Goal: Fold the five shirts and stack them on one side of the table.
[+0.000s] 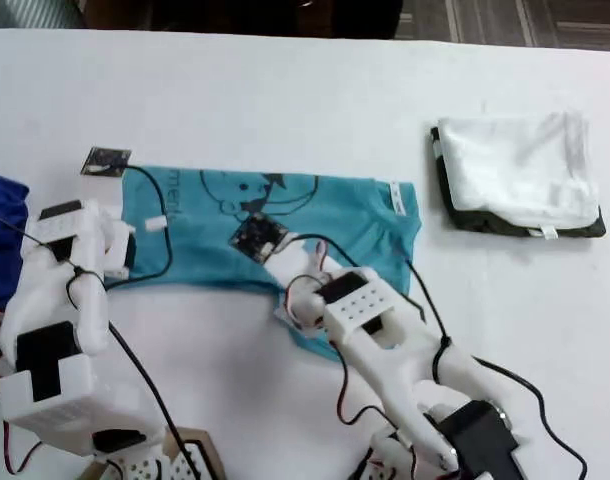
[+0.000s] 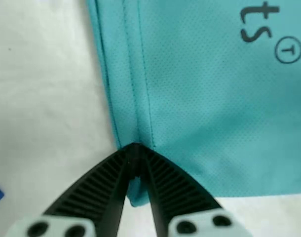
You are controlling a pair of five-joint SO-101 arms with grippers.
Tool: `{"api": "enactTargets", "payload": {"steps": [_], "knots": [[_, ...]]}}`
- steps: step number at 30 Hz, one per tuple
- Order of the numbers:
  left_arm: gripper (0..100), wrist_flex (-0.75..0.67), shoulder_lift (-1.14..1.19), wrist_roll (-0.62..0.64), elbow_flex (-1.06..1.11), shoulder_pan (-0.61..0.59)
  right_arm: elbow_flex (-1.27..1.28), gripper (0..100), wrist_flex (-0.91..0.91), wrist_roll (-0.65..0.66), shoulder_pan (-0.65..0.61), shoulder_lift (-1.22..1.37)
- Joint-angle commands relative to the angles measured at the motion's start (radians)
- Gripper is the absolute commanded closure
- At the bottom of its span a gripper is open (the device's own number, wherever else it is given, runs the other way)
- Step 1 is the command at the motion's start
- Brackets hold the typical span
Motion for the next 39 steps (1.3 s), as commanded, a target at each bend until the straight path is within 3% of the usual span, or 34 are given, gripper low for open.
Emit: {"api": "enactTargets", "payload": {"steps": [1, 13, 22, 29, 34, 39], "knots": [[97, -0.017, -0.006, 0.000, 0.004, -0.017, -0.035, 97.8, -0.008, -0.008, -0.027, -0.024], [97, -0.017, -0.006, 0.000, 0.004, -0.017, -0.075, 97.8, 0.019, -0.002, -0.018, 0.077], [97, -0.017, -0.006, 0.000, 0.004, -0.017, -0.212, 97.0, 0.298, -0.002, 0.061, -0.114], [97, -0.017, -0.006, 0.000, 0.004, -0.017, -0.196, 78.8, 0.587, 0.002, 0.065, -0.159], [97, -0.017, -0.006, 0.000, 0.004, -0.017, -0.196, 77.7, 0.690, 0.002, 0.008, -0.159], [97, -0.017, -0.006, 0.000, 0.004, -0.017, -0.157, 77.9, 0.674, 0.002, -0.085, -0.156]]}}
